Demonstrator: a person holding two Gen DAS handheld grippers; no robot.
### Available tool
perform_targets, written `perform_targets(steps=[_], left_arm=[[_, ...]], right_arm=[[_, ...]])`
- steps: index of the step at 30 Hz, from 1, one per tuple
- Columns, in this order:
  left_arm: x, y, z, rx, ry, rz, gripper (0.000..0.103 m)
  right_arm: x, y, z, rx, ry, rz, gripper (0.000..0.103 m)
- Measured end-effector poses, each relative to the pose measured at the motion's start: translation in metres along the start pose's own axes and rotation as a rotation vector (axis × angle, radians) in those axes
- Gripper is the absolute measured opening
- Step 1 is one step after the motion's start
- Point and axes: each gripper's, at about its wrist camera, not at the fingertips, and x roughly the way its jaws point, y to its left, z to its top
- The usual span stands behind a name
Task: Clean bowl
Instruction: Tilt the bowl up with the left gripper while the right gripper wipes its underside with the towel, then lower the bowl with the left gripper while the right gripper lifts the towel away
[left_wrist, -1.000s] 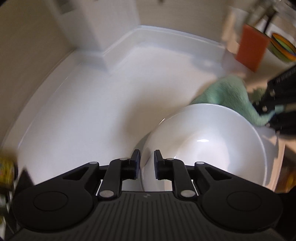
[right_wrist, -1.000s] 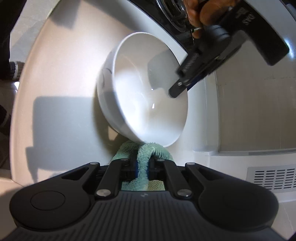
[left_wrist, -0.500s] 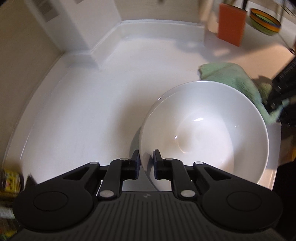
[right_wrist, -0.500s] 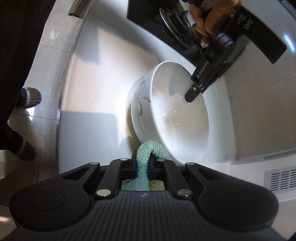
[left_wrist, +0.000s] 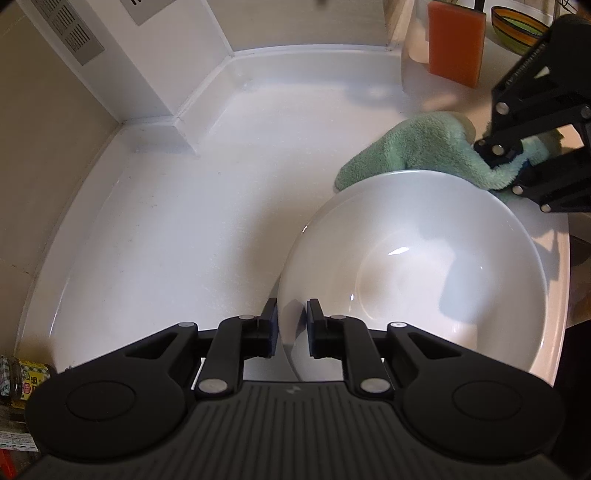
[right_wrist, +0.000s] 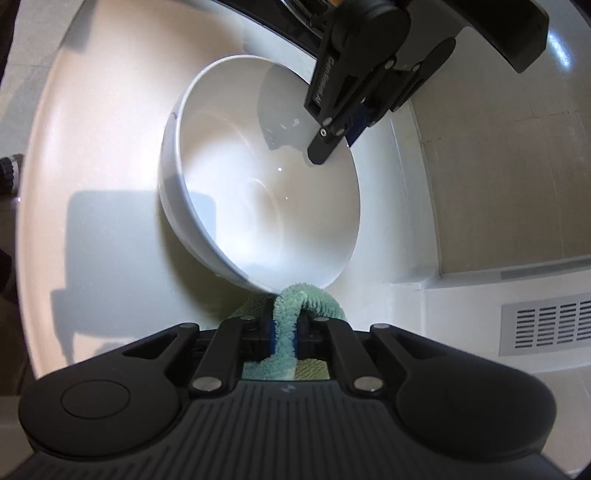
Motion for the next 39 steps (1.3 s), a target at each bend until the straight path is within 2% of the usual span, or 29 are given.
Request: perform_targets(steps=[11, 17, 22, 25, 29, 31, 32, 35, 37, 39], left_arm=[[0.009, 0.003, 0.003, 0.014, -0.02, 0.001, 0.019], [0.015, 0.002, 0.009, 0.057, -0.028, 0.009, 0.019], [0.02, 0.007, 0.012, 0.043, -0.028, 0.005, 0.019], [0.026, 0.013, 0.015, 0.017, -0.032, 0.005, 0.019], [0.023, 0.017, 0.013, -0.09, -0.033, -0.01, 0.02], [0.023, 0.023, 0.012, -0.152, -0.041, -0.023, 0.02], [0.023, 0.026, 0.012, -0.179, -0.05, -0.03, 0.019], [0.015, 0.038, 0.008, -0.299, -0.107, -0.061, 0.019], [0.01, 0.042, 0.007, -0.34, -0.141, -0.059, 0.019], [0.005, 0.046, 0.006, -0.381, -0.175, -0.056, 0.019]], right_arm=[[-0.034, 0.013, 0.012, 0.099, 0.011, 0.032, 0.003], [-0.027, -0.015, -0.002, 0.166, -0.003, 0.06, 0.003], [-0.008, -0.036, -0.002, 0.071, -0.01, 0.023, 0.003], [-0.013, -0.056, -0.004, 0.078, -0.04, 0.032, 0.003], [-0.028, -0.093, -0.009, 0.272, -0.113, 0.107, 0.003], [-0.035, -0.12, -0.017, 0.461, -0.162, 0.172, 0.003], [-0.038, -0.128, -0.02, 0.511, -0.173, 0.185, 0.003], [-0.048, -0.155, -0.035, 0.747, -0.251, 0.239, 0.004], [-0.052, -0.168, -0.045, 0.911, -0.309, 0.268, 0.004], [-0.06, -0.173, -0.063, 1.096, -0.383, 0.353, 0.007]])
